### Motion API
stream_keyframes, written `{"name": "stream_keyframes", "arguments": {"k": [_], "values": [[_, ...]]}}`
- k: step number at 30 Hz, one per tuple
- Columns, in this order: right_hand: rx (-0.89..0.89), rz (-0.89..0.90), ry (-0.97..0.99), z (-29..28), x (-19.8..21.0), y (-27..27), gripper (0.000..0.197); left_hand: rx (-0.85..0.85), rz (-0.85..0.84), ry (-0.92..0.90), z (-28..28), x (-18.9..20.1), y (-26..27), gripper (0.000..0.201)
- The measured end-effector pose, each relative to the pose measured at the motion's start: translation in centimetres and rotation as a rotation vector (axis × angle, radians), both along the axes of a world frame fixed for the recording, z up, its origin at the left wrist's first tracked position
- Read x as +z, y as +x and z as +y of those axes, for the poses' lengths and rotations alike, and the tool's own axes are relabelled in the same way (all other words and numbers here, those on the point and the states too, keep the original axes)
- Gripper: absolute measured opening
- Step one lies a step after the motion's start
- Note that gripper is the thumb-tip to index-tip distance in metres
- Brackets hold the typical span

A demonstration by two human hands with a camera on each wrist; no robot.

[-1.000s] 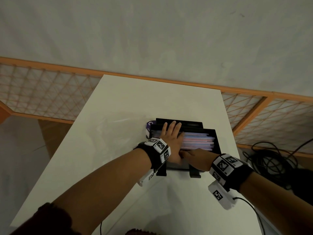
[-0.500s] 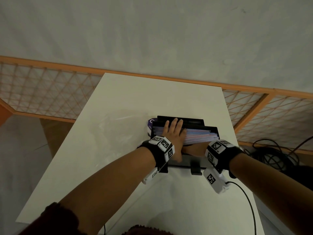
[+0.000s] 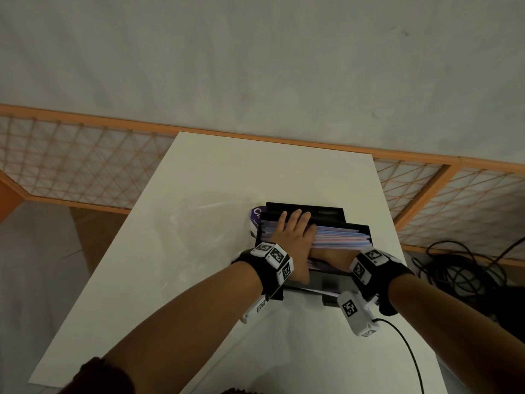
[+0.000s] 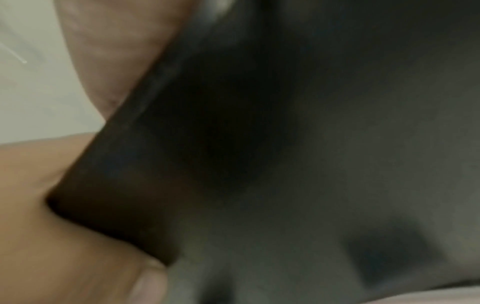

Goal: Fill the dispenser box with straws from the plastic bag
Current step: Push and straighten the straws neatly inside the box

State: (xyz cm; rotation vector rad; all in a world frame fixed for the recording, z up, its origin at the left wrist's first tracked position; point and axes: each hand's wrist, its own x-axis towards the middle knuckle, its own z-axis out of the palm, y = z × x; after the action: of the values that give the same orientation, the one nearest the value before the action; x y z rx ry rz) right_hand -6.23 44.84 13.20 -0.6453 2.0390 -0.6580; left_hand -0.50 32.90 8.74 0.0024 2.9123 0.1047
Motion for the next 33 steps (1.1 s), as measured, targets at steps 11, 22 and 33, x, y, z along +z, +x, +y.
{"name": "stream_keyframes", "arguments": {"k": [11,22,33], "values": [[0.209,0.516,0.119,2.2,2.3,0.3,0.030,-0.027,-0.126,-0.133,-0.2,-0.2,-0.5,0.113],[-1.366,-0.264,-0.440,10.7,-5.0,1.2,0.019,-0.045,-0.157,-0.083,-0.5,-0.5,-0.8,0.110],[-1.261,-0.245,-0.160,7.2,-13.1,4.5,0.019,-0.035,-0.172,-0.116,-0.3,-0.4,-0.7,0.114]]}}
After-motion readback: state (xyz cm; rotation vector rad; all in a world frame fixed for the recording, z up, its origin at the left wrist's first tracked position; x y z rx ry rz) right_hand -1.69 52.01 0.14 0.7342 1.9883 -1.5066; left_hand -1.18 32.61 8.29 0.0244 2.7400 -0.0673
